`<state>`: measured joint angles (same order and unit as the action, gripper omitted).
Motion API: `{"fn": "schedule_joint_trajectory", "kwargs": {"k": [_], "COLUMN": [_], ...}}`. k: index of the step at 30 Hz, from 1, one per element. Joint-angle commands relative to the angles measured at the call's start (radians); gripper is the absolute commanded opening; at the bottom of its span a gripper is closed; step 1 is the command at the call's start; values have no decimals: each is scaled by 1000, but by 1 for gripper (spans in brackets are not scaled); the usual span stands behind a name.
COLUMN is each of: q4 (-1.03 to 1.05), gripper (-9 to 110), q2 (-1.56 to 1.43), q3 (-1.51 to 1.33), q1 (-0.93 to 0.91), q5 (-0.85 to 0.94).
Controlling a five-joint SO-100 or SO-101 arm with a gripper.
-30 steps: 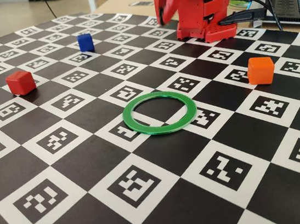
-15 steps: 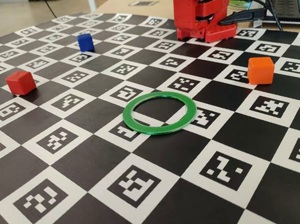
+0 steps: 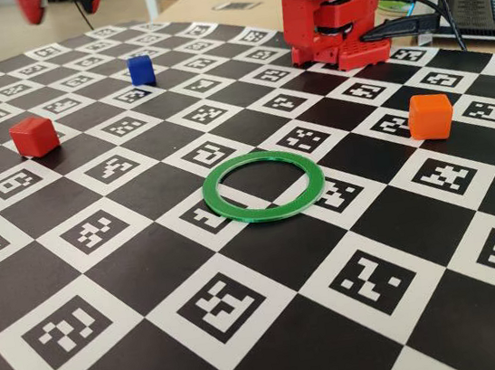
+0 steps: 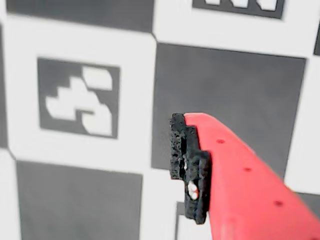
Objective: Grab the red cube then put it in the green circle then put the blue cube on top and finally the orange cube on top
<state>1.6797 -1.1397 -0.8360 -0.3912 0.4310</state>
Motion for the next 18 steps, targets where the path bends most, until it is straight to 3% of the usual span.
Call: {"fn": "schedule_joint_trajectory", "kwargs": {"k": [1, 8, 18], "q4": [31, 51, -38], "gripper": [43, 43, 43], "q2": [5, 169, 356], "q3": [195, 373, 408], "q1": [-29, -23, -43], "q5": [-20, -46, -48]}}
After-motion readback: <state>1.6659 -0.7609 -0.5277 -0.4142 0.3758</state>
